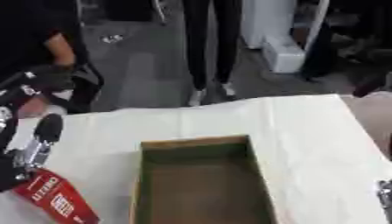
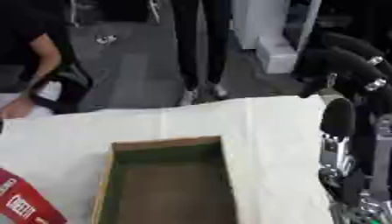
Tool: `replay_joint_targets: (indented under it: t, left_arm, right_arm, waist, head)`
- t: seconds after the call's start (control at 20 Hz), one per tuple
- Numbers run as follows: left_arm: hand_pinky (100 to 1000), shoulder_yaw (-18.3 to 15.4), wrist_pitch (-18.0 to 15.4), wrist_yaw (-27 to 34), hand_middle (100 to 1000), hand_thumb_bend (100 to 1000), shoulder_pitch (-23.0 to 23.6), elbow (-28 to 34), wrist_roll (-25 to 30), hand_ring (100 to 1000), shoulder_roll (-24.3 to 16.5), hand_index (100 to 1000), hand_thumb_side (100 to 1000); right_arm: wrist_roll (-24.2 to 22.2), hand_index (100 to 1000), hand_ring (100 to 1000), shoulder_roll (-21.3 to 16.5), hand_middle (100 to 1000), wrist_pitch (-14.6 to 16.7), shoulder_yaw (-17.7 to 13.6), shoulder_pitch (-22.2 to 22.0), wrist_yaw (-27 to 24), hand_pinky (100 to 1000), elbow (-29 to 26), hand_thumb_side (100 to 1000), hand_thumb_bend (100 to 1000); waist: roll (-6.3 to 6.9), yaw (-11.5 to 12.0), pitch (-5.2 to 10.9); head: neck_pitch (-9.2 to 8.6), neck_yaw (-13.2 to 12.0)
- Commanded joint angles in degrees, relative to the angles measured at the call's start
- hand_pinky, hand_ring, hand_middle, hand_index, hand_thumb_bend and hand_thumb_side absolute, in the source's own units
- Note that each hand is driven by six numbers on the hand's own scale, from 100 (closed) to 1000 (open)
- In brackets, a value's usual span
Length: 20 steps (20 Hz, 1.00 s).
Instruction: Pick up objects on the table and place them in the box.
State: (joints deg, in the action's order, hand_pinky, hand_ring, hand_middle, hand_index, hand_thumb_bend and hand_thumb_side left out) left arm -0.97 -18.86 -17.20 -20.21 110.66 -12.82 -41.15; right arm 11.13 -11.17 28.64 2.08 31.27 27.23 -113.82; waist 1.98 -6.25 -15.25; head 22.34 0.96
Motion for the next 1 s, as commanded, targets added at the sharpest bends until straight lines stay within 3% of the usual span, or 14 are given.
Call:
replay_joint_targets:
  t: [0.05, 0.6, 0.7, 0.8, 0.85, 1.0]
  left_arm:
    - [736, -0.3, 0.1, 0.1, 830, 100, -0.7, 0.9, -0.2, 761, -0.6, 869, 909]
    - [736, -0.5, 0.1, 0.0, 831, 100, -0.5, 0.8, -0.3, 761, -0.4, 869, 906]
    - [738, -0.4, 0.1, -0.3, 833, 100, -0.6, 0.8, -0.1, 763, -0.7, 872, 900]
    - [738, -0.5, -0.1, -1.2, 834, 100, -1.0, 0.6, 0.7, 764, -1.4, 876, 821]
    - [735, -0.4, -0.3, -1.6, 831, 141, -1.2, 0.5, 1.5, 761, -1.7, 872, 762]
    - [729, -0.1, -1.1, 0.0, 821, 211, -1.9, -0.8, 4.3, 752, -2.2, 860, 716]
  right_arm:
    - [-0.1, 839, 736, -0.2, 809, 0.0, -0.2, 0.6, 0.0, 405, -0.8, 761, 100]
    - [0.0, 839, 736, -0.1, 809, -0.1, -0.3, 0.5, 0.1, 405, -0.8, 761, 100]
    - [0.0, 839, 736, -0.1, 809, -0.1, -0.3, 0.4, 0.1, 403, -0.8, 760, 100]
    - [-0.1, 838, 736, -0.2, 809, -0.2, -0.3, 0.4, 0.1, 403, -0.8, 760, 100]
    - [-0.1, 838, 736, -0.2, 808, -0.2, -0.3, 0.3, 0.1, 403, -0.8, 760, 100]
    - [-0.2, 838, 735, -0.2, 808, -0.2, -0.2, 0.1, 0.1, 400, -0.8, 757, 100]
  waist:
    - [0.08, -0.1, 0.98]
    - [0.20, -0.3, 1.00]
    - [0.16, -0.3, 1.06]
    - [0.15, -0.3, 1.12]
    - [0.16, -0.2, 1.15]
    - [0.19, 0.0, 1.21]
  head:
    - [-0.89, 1.0]
    - [-0.52, 0.2]
    - [0.65, -1.9]
    - [2.15, -4.5]
    - [2.95, -5.8]
    - [4.83, -9.1]
